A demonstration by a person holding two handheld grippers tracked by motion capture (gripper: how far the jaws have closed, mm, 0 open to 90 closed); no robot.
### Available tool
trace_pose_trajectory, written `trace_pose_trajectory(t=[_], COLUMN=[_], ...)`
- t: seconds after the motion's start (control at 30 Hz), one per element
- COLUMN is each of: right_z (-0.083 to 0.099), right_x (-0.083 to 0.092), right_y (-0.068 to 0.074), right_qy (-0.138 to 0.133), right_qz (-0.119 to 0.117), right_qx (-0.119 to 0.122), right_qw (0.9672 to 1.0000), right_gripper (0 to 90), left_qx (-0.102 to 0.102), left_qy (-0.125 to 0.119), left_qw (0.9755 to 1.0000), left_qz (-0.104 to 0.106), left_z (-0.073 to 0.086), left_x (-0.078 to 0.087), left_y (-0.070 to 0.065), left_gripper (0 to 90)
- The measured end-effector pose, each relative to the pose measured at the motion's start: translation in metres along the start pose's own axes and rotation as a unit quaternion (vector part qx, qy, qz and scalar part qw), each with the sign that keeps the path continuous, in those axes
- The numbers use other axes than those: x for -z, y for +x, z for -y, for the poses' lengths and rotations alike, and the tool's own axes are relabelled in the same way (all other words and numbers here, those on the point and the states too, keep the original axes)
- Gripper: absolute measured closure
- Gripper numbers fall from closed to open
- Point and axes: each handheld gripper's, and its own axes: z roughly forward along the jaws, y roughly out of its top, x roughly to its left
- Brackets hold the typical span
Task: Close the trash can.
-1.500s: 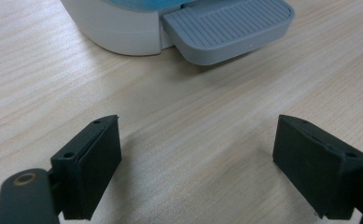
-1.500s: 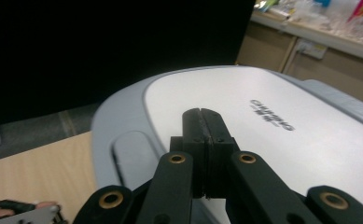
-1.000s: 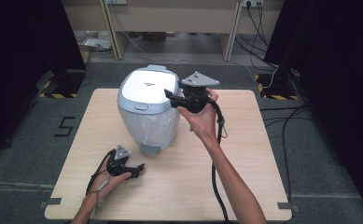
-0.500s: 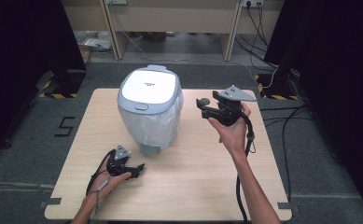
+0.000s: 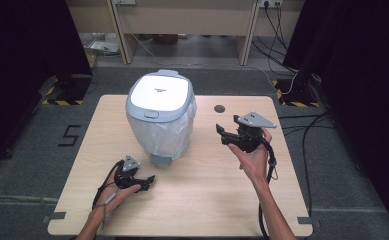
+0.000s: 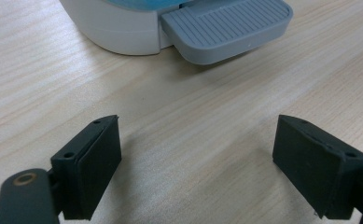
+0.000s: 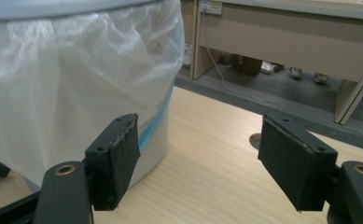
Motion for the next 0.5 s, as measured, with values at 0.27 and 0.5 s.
trace_pose_trajectory(t=[0.27, 0.5], right_z=[0.024, 0.037], right_x=[0.001, 0.0], right_y=[-0.004, -0.006], right_qy=[0.009, 0.014], right_qz=[0.004, 0.008], right_qx=[-0.014, -0.027], right_qw=[0.9998, 0.9995], right_gripper=[26.5, 23.3], left_qx=[0.001, 0.001], left_qy=[0.0, 0.0], left_qw=[1.0, 1.0], left_qz=[0.0, 0.0], left_z=[0.0, 0.0], left_x=[0.0, 0.0], left_y=[0.0, 0.0], left_gripper=[14.1, 14.1])
